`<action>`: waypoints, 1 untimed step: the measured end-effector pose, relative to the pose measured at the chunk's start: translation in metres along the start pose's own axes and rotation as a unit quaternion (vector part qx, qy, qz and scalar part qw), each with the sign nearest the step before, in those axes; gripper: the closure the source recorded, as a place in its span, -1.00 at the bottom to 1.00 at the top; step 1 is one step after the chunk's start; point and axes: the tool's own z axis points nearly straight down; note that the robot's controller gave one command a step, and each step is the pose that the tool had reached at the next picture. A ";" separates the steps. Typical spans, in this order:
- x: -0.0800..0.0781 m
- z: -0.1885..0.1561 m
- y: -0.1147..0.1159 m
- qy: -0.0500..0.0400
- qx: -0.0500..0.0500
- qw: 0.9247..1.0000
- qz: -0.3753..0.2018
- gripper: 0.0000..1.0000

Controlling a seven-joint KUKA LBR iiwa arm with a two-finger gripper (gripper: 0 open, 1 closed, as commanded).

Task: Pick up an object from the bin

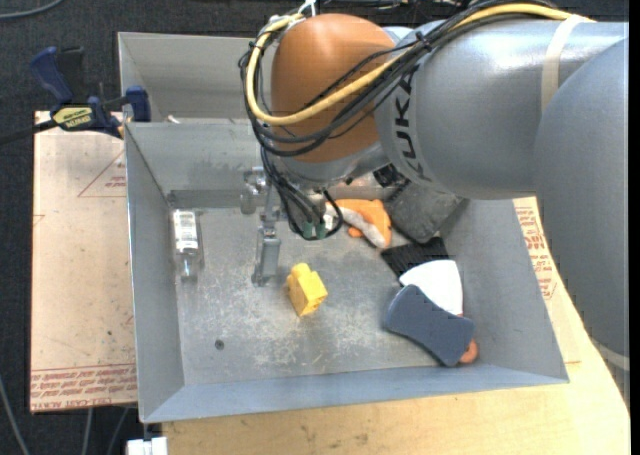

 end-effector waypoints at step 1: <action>-0.001 -0.005 -0.001 -0.003 -0.001 1.000 0.002 -1.00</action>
Offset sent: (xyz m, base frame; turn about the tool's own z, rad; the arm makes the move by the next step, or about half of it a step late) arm -0.0338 -0.0568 -0.1389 -0.0150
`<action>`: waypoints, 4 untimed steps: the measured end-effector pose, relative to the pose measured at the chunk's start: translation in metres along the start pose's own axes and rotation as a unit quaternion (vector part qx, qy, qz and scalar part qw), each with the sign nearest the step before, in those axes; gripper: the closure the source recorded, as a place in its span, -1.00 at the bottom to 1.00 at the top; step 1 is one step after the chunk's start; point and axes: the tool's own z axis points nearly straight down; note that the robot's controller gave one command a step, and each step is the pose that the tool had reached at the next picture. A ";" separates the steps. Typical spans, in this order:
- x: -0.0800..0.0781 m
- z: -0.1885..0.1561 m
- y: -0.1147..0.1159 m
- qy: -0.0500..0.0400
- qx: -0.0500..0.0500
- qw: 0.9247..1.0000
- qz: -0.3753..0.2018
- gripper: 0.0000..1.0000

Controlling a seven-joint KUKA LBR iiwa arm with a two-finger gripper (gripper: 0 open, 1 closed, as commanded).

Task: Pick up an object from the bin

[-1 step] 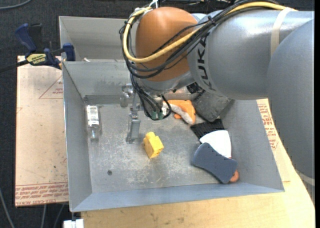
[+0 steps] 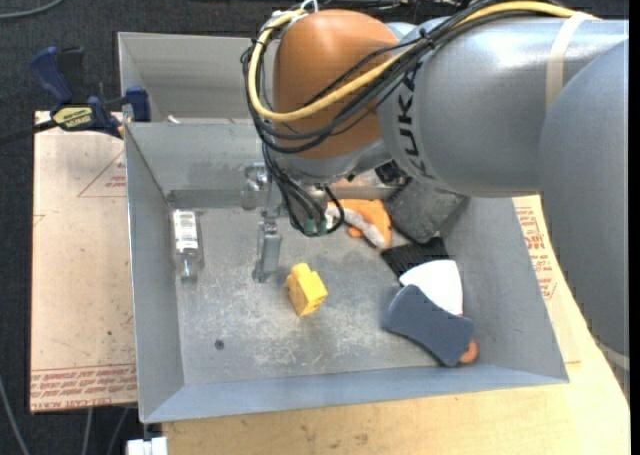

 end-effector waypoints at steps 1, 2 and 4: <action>0.010 0.045 -0.017 -0.002 -0.001 1.000 -0.003 -1.00; 0.014 0.065 -0.043 0.005 0.001 1.000 0.030 -1.00; 0.046 0.129 -0.107 0.006 0.000 0.999 0.032 1.00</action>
Offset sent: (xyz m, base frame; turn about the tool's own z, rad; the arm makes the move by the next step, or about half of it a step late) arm -0.0108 -0.0594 -0.0375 0.1100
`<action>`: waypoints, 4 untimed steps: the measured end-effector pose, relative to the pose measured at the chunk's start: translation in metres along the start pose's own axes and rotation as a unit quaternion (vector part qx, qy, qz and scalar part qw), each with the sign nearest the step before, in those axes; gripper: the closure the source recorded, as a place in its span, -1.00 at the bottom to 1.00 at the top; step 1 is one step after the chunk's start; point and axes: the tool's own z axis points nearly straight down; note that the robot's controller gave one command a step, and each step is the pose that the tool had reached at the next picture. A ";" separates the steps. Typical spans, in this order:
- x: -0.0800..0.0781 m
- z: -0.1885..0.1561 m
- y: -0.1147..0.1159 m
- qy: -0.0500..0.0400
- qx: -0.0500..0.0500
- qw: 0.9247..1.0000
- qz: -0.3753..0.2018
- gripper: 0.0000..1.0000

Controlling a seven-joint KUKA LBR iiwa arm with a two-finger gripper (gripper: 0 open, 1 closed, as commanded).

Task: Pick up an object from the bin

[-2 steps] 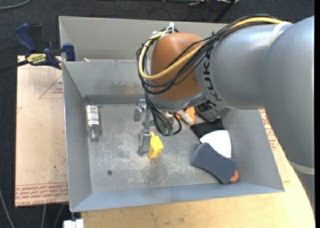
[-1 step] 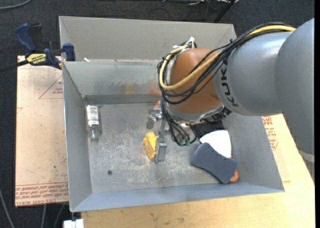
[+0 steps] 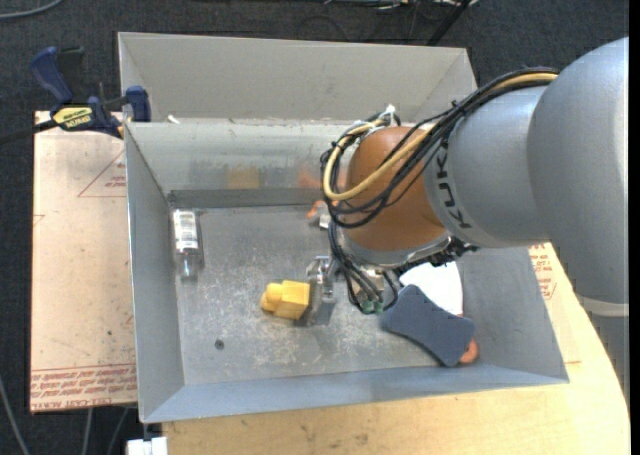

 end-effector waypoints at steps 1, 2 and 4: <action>0.000 0.000 0.000 0.000 0.000 1.000 0.000 1.00; 0.011 0.007 0.045 -0.001 0.001 1.000 -0.021 1.00; 0.008 -0.031 0.097 0.003 0.001 0.997 -0.082 1.00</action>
Offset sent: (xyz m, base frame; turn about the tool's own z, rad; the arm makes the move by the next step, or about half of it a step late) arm -0.0166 0.0885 -0.0125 -0.0831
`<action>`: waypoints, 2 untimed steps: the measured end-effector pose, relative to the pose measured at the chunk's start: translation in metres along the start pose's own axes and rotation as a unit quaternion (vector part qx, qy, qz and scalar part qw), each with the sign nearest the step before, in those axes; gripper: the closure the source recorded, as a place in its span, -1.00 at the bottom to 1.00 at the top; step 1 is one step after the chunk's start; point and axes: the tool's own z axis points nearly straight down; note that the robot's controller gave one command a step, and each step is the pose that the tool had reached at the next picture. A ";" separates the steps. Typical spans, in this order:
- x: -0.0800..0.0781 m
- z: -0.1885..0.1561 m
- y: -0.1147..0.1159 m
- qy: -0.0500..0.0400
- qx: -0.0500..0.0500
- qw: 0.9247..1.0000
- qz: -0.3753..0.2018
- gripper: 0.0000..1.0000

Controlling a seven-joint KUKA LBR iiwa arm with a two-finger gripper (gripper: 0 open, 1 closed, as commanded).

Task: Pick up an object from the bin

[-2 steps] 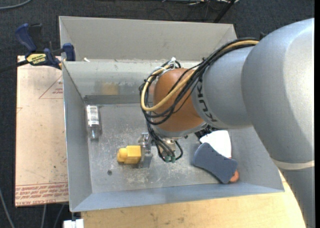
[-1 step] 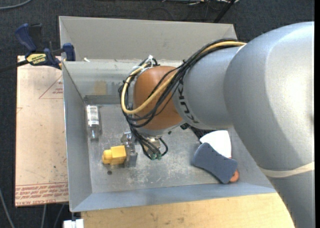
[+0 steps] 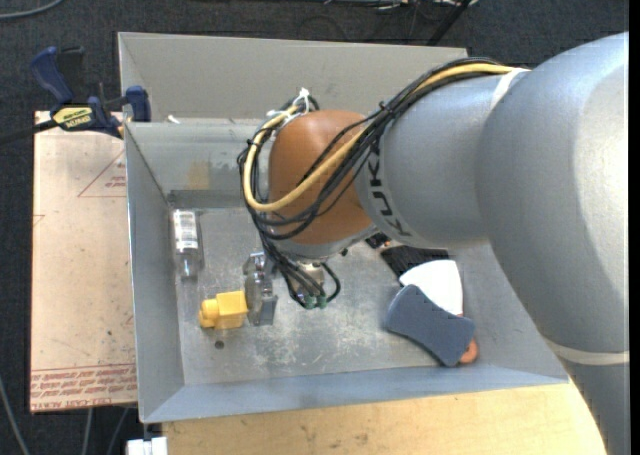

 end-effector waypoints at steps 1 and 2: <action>-0.001 -0.139 -0.011 -0.010 -0.002 1.000 -0.001 -1.00; 0.000 -0.134 -0.011 -0.005 -0.002 1.000 -0.001 -1.00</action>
Offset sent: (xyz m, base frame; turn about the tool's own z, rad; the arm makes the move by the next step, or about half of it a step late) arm 0.0000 0.0000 0.0000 0.0000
